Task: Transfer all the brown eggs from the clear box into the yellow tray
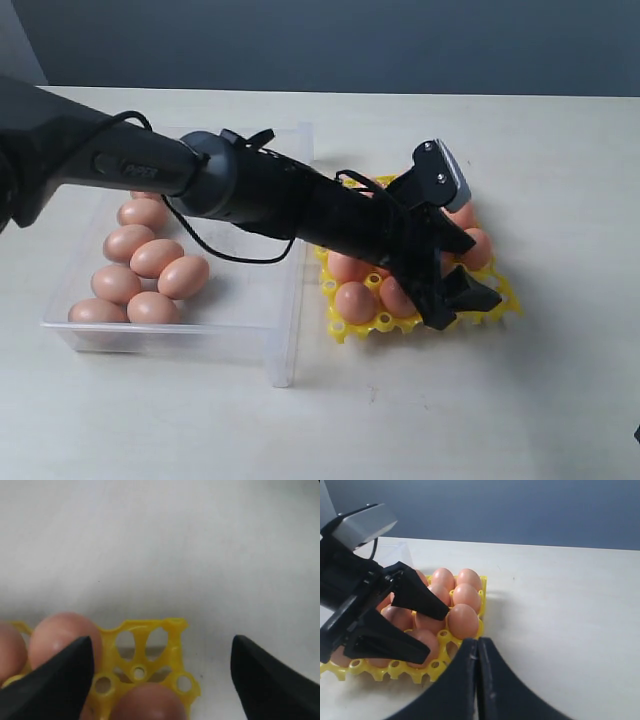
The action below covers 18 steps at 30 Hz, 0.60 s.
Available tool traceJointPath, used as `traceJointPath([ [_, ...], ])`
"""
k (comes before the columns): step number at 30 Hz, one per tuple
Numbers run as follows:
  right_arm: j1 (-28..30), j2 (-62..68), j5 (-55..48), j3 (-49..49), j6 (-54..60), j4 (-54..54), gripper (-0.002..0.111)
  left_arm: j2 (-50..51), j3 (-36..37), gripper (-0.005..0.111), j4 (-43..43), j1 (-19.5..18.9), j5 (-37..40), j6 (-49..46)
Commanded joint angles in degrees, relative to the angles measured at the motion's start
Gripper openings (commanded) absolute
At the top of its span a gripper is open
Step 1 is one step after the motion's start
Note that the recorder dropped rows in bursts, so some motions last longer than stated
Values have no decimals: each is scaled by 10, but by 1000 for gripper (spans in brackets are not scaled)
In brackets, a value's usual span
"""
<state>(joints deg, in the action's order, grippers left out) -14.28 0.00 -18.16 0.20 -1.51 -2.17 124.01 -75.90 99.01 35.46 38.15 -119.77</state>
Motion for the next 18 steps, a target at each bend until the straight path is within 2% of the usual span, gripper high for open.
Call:
traceJointPath([
  [1, -1, 0, 7, -2, 0, 1, 1, -47, -2, 59, 9, 1, 7, 52],
  [2, -1, 0, 7, -2, 0, 1, 1, -54, -2, 50, 9, 1, 1, 61],
  [3, -1, 0, 7, -2, 0, 1, 1, -61, -2, 37, 9, 1, -7, 73],
  [5, -1, 0, 7, -2, 0, 1, 1, -69, -2, 4, 9, 1, -24, 89],
  [9, -1, 0, 7, -2, 0, 1, 1, -69, -2, 0, -4, 2, -21, 151],
  [13, -1, 0, 7, -2, 0, 1, 1, -69, -2, 0, -101, 20, -61, 209],
  [18, -1, 0, 7, -2, 0, 1, 1, -69, -2, 0, -179, 34, -129, 290],
])
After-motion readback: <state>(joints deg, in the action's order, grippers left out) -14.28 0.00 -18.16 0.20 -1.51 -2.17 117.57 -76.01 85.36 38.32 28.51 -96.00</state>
